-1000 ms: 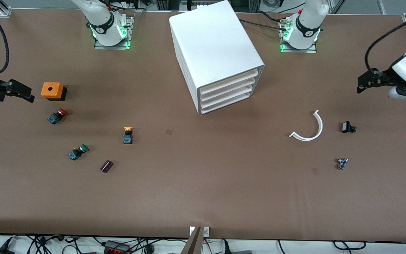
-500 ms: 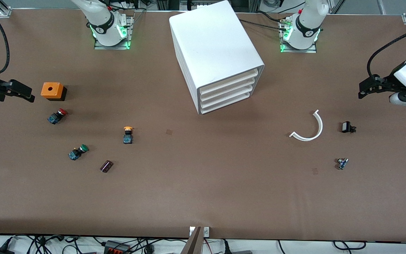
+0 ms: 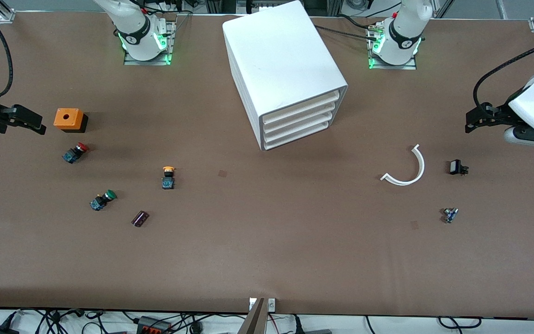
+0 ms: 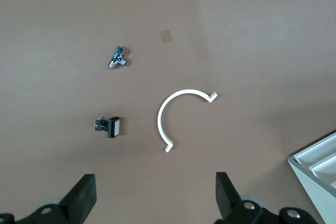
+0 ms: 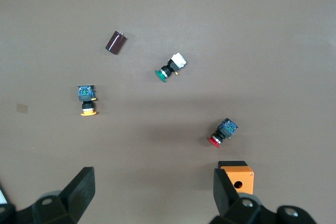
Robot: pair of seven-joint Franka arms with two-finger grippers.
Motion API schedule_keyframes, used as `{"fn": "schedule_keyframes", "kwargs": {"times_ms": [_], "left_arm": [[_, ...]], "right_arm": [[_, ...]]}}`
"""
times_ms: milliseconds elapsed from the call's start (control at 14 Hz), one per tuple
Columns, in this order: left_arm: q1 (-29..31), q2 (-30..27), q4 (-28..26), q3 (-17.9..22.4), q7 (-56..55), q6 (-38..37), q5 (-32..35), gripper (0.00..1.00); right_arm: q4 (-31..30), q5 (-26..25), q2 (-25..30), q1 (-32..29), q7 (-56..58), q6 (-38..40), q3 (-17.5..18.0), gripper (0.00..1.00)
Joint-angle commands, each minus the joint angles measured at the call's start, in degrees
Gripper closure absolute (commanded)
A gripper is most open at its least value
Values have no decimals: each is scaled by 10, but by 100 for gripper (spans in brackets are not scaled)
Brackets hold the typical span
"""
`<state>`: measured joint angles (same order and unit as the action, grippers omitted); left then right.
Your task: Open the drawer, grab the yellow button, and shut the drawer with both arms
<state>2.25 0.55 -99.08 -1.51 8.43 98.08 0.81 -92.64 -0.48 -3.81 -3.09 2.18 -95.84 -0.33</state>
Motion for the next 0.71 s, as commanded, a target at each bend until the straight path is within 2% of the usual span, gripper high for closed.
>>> {"fn": "schedule_keyframes", "kwargs": {"times_ms": [0, 643], "left_arm": [[0, 2, 10, -2, 4, -3, -2, 0], [0, 2, 9, -9, 6, -4, -2, 0]], "right_arm": [[-14, -8, 13, -6, 1, -4, 9, 0], [-14, -8, 12, -5, 6, -4, 9, 0]]}}
